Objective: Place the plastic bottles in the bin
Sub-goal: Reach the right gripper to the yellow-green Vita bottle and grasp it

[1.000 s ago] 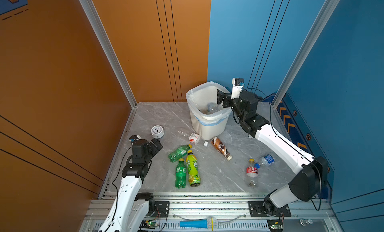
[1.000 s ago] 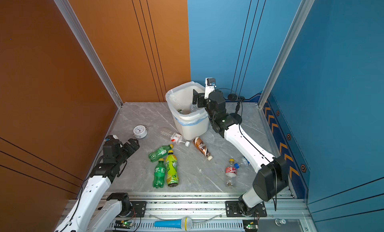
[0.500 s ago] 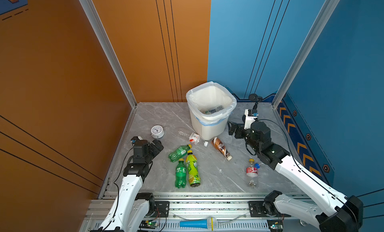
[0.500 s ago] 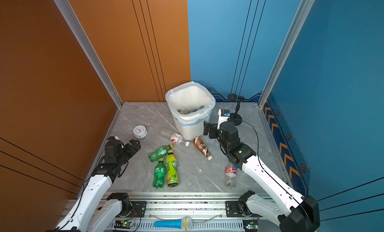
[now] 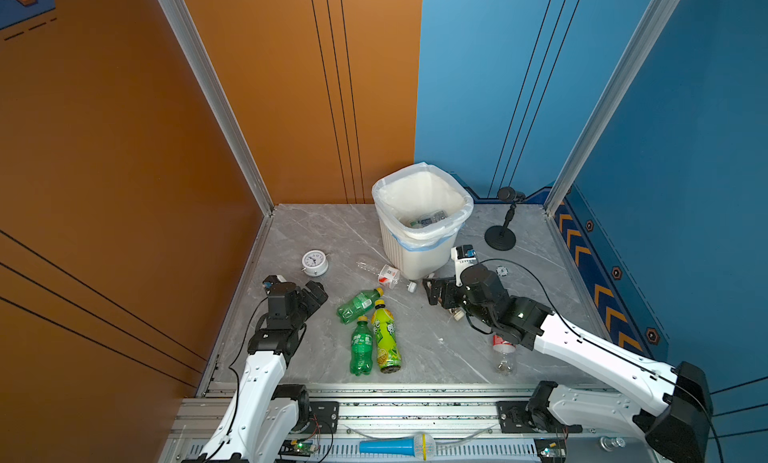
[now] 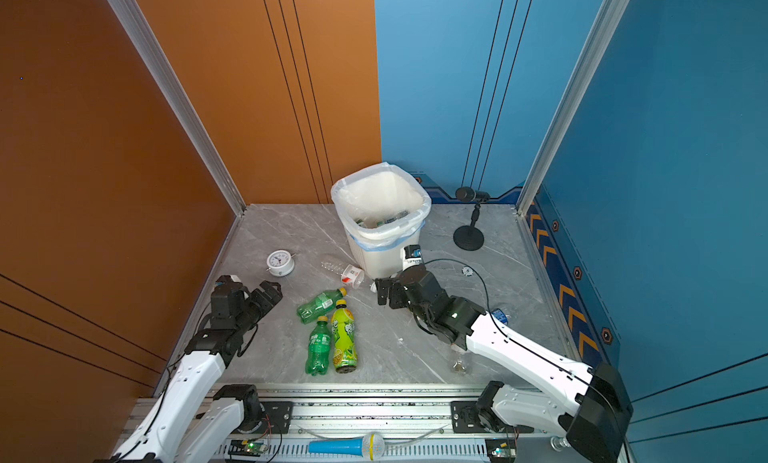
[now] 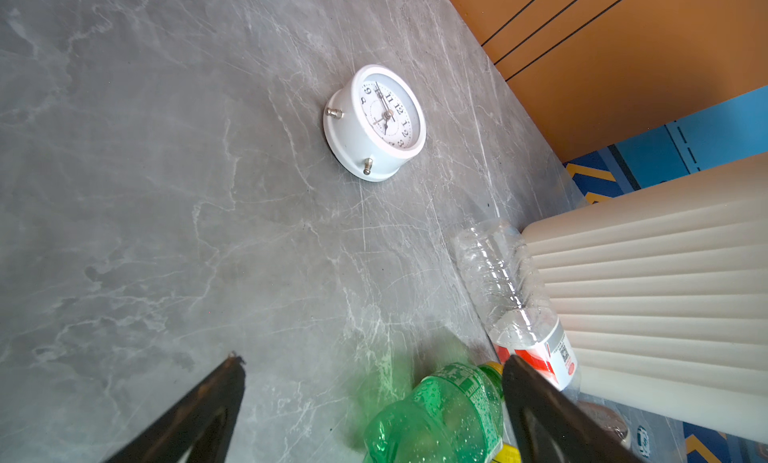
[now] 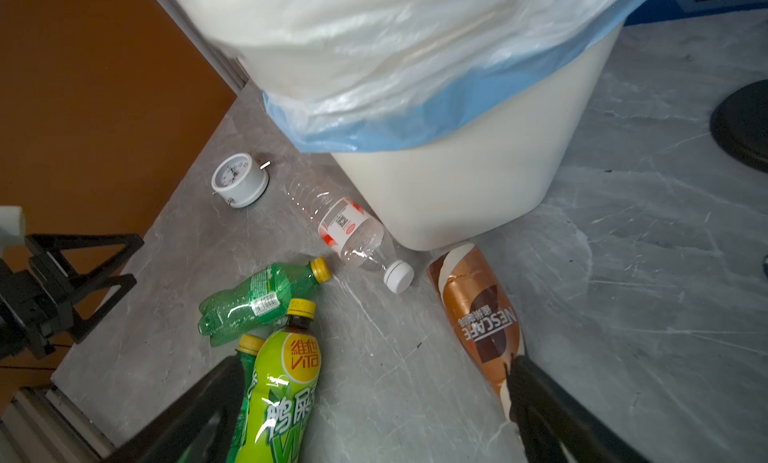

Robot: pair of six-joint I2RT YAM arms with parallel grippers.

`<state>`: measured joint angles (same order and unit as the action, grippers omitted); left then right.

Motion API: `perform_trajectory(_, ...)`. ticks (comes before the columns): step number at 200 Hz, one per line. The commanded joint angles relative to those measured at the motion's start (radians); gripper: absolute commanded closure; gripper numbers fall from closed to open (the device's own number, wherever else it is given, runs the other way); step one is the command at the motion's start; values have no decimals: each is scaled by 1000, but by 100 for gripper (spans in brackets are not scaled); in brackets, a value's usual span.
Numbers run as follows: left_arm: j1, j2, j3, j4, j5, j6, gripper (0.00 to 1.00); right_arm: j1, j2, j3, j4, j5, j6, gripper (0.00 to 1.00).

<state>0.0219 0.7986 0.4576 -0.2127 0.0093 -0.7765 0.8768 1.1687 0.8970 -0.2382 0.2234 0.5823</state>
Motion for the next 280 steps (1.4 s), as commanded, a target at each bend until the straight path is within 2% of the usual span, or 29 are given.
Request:
perform_trajectory(1,11,-11,-18,8,14,5,2,60,58,19,-48,27,68,0)
perform_trajectory(79,19,-32,-31,-1,10,10,2,206,306,145,-89,-55,42,0)
perform_trajectory(143,36,-61,-32,-32,9,20,2,243,514,269,-149,-128,11,6)
perform_trajectory(178,47,-75,-34,-50,11,23,2,244,597,317,-185,-131,-2,9)
perform_trajectory(243,67,-94,-35,-67,17,28,2,213,725,352,-210,-126,-19,23)
perform_trajectory(280,76,-93,-37,-67,21,28,2,200,741,363,-209,-141,-26,41)
